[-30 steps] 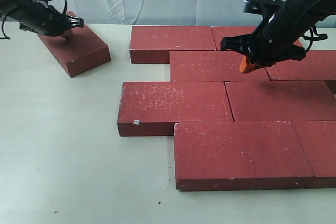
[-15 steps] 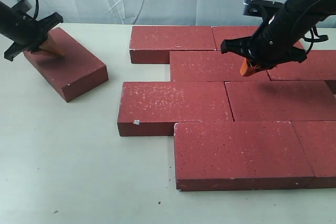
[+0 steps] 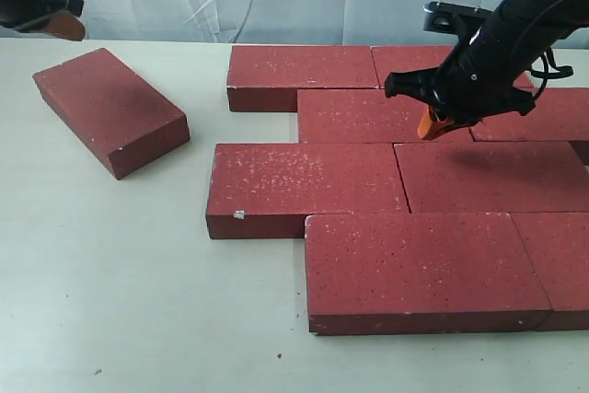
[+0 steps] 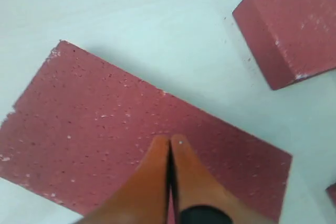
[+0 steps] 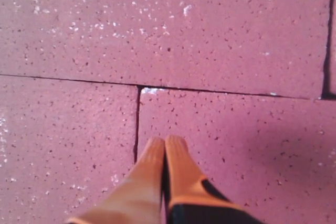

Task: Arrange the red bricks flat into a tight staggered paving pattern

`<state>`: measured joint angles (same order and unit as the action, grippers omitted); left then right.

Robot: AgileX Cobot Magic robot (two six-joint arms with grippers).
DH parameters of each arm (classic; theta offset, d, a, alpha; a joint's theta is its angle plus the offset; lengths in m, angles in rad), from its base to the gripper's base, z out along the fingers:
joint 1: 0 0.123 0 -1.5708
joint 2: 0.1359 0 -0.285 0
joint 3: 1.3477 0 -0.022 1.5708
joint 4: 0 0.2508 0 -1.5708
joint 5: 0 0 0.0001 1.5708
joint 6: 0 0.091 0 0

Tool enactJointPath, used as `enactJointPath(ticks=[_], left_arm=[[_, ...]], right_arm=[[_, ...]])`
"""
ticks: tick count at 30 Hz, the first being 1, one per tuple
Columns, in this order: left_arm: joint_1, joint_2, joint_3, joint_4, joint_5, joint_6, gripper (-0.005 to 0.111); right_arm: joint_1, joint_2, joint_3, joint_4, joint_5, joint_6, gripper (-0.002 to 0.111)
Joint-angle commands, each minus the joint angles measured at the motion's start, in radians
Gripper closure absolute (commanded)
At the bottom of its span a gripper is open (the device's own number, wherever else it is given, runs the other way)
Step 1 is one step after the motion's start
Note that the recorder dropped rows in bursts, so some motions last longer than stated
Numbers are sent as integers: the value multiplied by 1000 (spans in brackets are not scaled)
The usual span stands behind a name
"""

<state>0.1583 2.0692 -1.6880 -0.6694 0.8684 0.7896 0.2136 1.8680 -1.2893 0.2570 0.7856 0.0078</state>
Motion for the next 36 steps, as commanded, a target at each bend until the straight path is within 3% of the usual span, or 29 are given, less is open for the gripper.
enactJointPath(ticks=[1,7,13,18,23,31,36], left_arm=[[-2,64,6,81,-84,151,107],[-2,149,6,95,-196,179,107],[0,200,6,153,-135,149,107],[3,199,6,279,-71,-184,107],[4,199,6,414,75,-458,107],[10,199,6,249,353,-474,107],[10,193,6,119,353,-437,107]], right_arm=[[-2,-9,-2,20,2,-16,109],[-2,-9,-2,20,2,-16,109],[-2,-9,-2,20,-29,-16,109],[-2,-9,-2,22,-56,-18,109],[-2,-9,-2,18,-59,-41,109],[-2,-9,-2,23,-44,-64,109],[-2,-9,-2,44,-32,-121,109]])
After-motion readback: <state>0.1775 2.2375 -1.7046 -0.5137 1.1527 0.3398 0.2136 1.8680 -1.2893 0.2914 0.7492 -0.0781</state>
